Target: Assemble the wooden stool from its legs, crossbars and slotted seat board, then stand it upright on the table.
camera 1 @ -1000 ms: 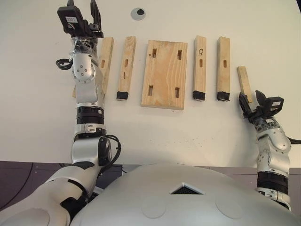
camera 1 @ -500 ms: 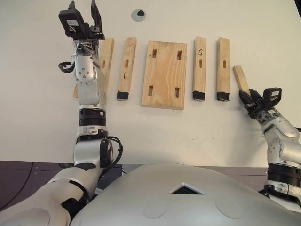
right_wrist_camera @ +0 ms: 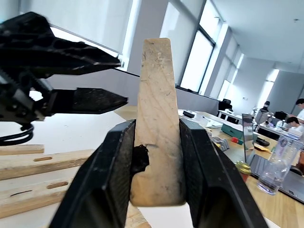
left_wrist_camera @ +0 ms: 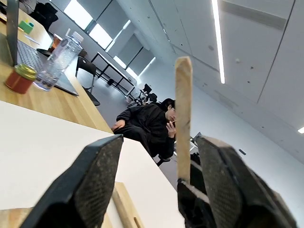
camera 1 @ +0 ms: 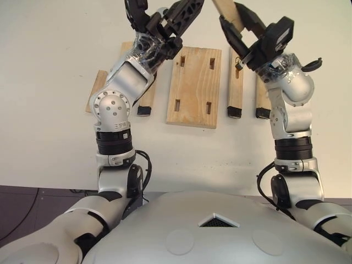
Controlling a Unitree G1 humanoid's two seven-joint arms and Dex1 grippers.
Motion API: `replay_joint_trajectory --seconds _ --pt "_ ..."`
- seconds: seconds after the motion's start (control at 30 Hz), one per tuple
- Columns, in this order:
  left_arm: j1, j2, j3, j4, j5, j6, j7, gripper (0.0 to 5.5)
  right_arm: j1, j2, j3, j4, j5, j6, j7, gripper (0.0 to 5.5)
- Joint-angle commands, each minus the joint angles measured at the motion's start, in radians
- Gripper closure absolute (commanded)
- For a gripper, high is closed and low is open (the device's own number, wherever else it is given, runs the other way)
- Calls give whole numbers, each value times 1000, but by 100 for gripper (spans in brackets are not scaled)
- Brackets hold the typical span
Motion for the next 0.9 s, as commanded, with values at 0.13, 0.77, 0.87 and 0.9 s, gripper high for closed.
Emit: replay_joint_trajectory --seconds 0.13,0.77,0.87,0.9 --pt "-27 -13 51 -31 -88 46 79 290 29 15 53 -54 4 8 32 419" --pt "-11 5 70 -40 -67 17 58 511 34 24 79 -52 -1 31 11 419" --pt "2 39 43 -37 30 -25 35 512 31 11 87 4 -46 75 -15 371" --pt "10 49 33 -37 67 -43 27 512 25 9 86 27 -66 83 -33 350"
